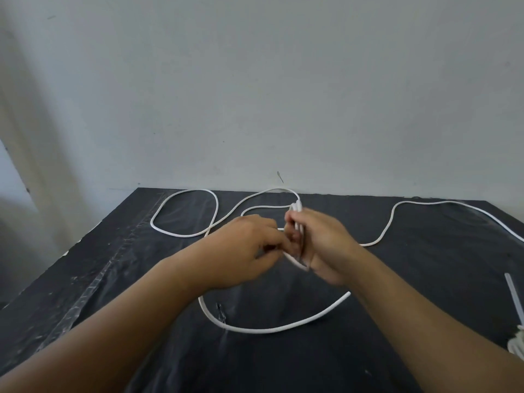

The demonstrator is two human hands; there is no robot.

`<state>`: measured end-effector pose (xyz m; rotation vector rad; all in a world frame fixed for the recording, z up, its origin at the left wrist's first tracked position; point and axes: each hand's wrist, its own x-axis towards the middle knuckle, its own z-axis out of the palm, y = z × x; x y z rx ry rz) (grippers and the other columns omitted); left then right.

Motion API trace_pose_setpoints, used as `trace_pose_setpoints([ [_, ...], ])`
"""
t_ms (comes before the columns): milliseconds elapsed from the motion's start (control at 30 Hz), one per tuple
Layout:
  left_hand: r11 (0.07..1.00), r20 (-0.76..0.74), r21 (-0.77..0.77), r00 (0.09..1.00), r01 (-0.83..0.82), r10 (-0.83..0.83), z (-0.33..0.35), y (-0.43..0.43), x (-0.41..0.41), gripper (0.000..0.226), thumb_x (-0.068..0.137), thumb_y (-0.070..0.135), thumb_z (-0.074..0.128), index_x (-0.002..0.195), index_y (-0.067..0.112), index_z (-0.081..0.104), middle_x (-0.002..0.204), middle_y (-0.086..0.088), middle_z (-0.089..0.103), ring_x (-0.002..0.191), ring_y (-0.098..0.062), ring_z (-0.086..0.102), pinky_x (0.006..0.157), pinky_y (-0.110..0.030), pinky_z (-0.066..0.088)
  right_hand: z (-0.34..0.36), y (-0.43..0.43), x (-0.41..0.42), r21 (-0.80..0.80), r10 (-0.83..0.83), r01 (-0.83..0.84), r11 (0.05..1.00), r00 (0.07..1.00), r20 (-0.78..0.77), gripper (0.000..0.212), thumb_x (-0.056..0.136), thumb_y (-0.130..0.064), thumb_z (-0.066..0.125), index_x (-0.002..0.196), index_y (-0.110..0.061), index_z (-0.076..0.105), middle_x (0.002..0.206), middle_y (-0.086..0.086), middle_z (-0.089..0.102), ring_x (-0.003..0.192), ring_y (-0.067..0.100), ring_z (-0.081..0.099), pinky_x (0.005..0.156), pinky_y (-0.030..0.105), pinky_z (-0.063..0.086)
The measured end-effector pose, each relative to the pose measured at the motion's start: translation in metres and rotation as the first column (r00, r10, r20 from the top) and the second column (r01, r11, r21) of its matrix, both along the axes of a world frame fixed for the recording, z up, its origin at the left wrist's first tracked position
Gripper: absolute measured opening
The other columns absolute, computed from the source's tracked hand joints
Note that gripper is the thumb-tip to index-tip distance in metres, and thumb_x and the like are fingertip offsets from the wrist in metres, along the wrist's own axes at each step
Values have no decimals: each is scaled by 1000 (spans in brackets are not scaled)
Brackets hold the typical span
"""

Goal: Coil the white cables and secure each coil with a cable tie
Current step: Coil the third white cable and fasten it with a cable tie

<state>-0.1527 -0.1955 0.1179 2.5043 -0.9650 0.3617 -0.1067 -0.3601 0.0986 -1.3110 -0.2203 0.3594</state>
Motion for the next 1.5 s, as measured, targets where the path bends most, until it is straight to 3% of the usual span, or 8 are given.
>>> trace_pose_setpoints([
  [267, 986, -39, -146, 997, -77, 72, 15, 11, 4, 7, 86, 21, 68, 89, 26, 70, 70, 25, 61, 71, 7, 57, 65, -8, 39, -13, -9, -25, -37, 342, -348, 937, 933, -112, 48, 96, -53, 37, 87, -9, 55, 62, 4, 35, 50, 16, 33, 54, 31, 41],
  [467, 919, -342, -361, 939, -159, 29, 5, 15, 9, 6, 89, 26, 62, 83, 26, 62, 91, 6, 72, 86, -12, 67, 81, -39, 54, -3, -17, -34, 112, 525, -514, 851, 839, -144, 40, 93, -50, 42, 76, -16, 55, 54, -5, 30, 43, 7, 27, 45, 22, 34],
  [567, 877, -496, -433, 867, -210, -37, 5, 9, 9, 12, 95, 19, 56, 84, 14, 54, 69, 2, 67, 63, -9, 60, 63, -32, 51, -1, -18, -33, 255, 605, -558, 790, 779, -167, 41, 93, -51, 40, 73, -17, 52, 49, -9, 31, 38, 3, 28, 41, 19, 31],
  [767, 726, -604, -613, 777, -312, -176, -2, 7, 7, 11, 97, 9, 46, 88, 5, 46, 64, -3, 68, 54, -17, 62, 55, -26, 52, 8, -9, -30, 84, 216, -204, 975, 960, -175, 46, 97, -43, 41, 76, -10, 66, 50, -5, 26, 37, 5, 21, 38, 19, 25],
  [933, 594, -613, -726, 717, -345, -332, -10, 5, 5, 14, 94, 4, 48, 81, 8, 47, 72, -12, 66, 58, -24, 62, 67, -39, 54, 14, -11, -26, -159, -101, 108, 981, 993, 54, 16, 101, -31, 42, 102, -18, 51, 49, -5, 38, 37, 7, 29, 42, 23, 25],
  [1200, 668, -761, -620, 523, -412, -383, -11, -11, 11, 45, 99, 43, 35, 80, 7, 55, 54, -3, 35, 46, -16, 32, 63, -32, 42, 20, -3, -22, -420, 7, 130, 898, 951, 310, 10, 101, -28, 40, 107, -29, 48, 48, -12, 46, 38, 1, 40, 40, 23, 32],
  [1367, 555, -679, -722, 577, -413, -454, -5, -15, 16, 39, 99, 40, 37, 71, 13, 44, 54, 2, 30, 43, -12, 28, 56, -28, 42, 27, -3, -8, -322, -125, 318, 891, 856, 501, 6, 100, -29, 45, 102, -26, 51, 68, 0, 57, 48, 6, 52, 47, 26, 44],
  [1500, 308, -577, -816, 643, -490, -504, 6, -13, 25, 39, 100, 42, 36, 72, 15, 42, 52, 5, 24, 38, -8, 24, 45, -24, 39, 14, -7, 3, 134, -318, 302, 944, 941, 116, 31, 97, -47, 40, 110, -21, 53, 102, 8, 60, 78, 22, 58, 70, 39, 50],
])
